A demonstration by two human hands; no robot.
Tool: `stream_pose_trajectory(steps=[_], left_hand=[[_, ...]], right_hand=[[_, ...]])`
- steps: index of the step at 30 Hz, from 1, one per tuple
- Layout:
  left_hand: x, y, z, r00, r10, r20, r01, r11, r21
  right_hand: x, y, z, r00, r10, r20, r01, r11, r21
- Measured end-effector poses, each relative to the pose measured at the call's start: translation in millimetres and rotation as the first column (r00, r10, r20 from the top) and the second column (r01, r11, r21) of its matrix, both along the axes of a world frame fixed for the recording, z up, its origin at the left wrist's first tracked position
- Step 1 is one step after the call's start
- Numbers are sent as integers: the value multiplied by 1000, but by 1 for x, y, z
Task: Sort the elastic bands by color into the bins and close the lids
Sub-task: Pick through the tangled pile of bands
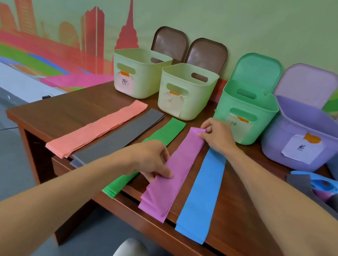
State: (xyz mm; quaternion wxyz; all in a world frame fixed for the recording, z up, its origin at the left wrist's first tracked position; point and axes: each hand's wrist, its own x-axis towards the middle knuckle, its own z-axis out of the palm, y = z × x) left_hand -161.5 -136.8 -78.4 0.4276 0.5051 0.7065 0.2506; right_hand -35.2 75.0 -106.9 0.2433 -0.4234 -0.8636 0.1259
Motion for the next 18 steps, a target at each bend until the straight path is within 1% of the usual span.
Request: stream_pose_trajectory(steps=[4, 6, 8, 12, 15, 17, 18], left_hand=[[8, 0, 5, 986, -37, -162, 37, 999, -6], [10, 1, 6, 958, -53, -281, 61, 998, 20], [13, 2, 5, 915, -63, -399, 88, 995, 46], [15, 5, 7, 788, -129, -602, 205, 977, 58], [15, 6, 9, 663, -181, -726, 289, 957, 26], [16, 7, 10, 643, -195, -741, 332, 942, 40], [18, 9, 12, 659, -192, -727, 354, 932, 75]], right_hand=[[1, 1, -5, 999, -5, 40, 3, 999, 40], [2, 0, -6, 998, -12, 69, 7, 997, 78], [1, -3, -6, 992, -27, 123, 10, 990, 139], [-1, -6, -2, 969, -88, 229, 32, 971, 238], [3, -5, 6, 967, -104, 231, 51, 973, 223], [11, -6, 16, 984, -53, 170, 26, 987, 156], [16, -7, 23, 990, -8, 138, -7, 994, 106]])
